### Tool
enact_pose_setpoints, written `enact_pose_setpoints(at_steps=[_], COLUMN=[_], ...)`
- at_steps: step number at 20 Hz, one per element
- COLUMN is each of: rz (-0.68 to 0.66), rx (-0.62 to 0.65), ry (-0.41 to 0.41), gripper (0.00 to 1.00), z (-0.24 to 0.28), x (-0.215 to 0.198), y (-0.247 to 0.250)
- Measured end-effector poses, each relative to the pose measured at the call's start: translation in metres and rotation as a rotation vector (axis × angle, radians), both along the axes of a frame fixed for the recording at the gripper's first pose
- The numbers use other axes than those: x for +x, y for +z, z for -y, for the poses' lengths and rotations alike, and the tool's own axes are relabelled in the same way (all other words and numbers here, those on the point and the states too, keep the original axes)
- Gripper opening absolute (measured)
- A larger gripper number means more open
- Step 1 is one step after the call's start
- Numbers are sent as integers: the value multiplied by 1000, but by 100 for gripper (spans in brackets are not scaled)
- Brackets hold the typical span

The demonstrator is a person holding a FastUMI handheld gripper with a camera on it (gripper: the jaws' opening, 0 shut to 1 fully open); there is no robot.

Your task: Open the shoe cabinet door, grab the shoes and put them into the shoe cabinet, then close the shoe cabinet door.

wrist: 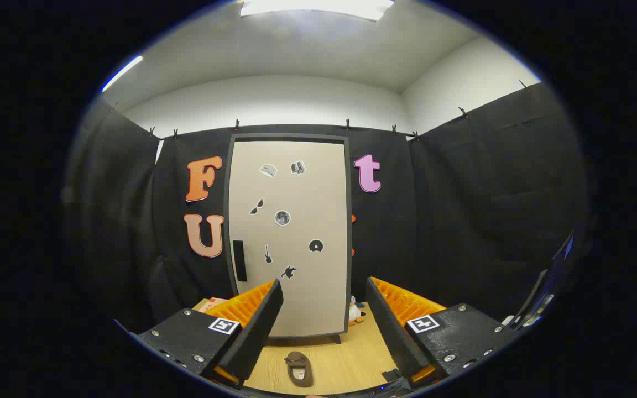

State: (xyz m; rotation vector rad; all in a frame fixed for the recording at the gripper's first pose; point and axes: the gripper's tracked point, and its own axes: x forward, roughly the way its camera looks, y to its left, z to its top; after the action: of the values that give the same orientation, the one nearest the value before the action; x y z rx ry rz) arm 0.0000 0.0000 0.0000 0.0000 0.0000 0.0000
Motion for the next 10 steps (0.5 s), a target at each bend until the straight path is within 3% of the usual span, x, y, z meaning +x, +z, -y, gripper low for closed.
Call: enact_pose_setpoints(at_steps=[10], rz=[-22], rx=[10], ry=[7], gripper=[95], z=[-8], x=[3], y=[-5])
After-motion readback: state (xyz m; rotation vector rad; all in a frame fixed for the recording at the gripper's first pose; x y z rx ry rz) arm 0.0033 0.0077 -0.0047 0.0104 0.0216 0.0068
